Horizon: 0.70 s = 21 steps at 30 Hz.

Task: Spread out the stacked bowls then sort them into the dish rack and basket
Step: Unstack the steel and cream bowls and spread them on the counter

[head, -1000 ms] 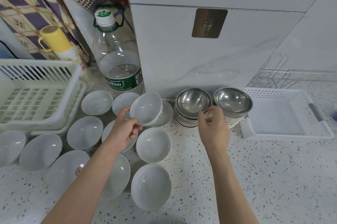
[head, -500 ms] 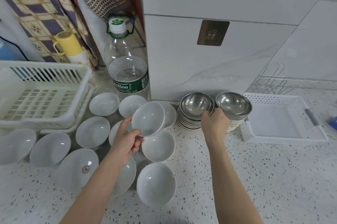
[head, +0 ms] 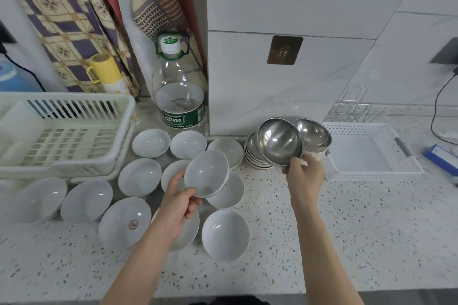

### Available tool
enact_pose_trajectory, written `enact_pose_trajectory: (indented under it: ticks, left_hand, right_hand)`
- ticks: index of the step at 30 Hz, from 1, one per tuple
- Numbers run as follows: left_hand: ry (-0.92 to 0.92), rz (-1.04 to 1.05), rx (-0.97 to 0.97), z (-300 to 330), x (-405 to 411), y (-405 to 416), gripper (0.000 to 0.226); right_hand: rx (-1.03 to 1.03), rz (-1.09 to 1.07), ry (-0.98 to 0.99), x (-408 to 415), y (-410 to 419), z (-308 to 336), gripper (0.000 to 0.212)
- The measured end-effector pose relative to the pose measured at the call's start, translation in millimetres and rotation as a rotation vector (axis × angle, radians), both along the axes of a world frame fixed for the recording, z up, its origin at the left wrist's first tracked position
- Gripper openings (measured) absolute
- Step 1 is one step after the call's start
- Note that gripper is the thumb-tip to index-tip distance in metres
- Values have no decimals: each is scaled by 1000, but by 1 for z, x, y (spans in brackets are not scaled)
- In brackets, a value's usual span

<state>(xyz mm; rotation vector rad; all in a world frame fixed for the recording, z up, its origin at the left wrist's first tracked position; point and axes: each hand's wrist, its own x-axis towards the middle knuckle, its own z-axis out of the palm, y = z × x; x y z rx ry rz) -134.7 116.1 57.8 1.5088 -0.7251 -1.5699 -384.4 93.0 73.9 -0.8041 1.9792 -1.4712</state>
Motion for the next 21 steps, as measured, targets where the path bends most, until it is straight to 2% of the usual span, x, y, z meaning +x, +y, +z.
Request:
enact_pose_trajectory:
  ticks: [7, 13, 18, 21]
  left_hand:
    - [42, -55, 42, -5, 5, 21, 50]
    - [31, -117, 67, -12, 6, 43, 50]
    - [-30, -74, 66, -20, -5, 53, 50]
    - [-161, -21, 20, -24, -18, 55, 54]
  right_hand:
    - [199, -36, -72, 8, 67, -43, 35]
    - [321, -60, -108, 10, 82, -66, 28]
    - [379, 17, -111, 2, 67, -79, 28]
    - [424, 78, -121, -5, 57, -86, 28]
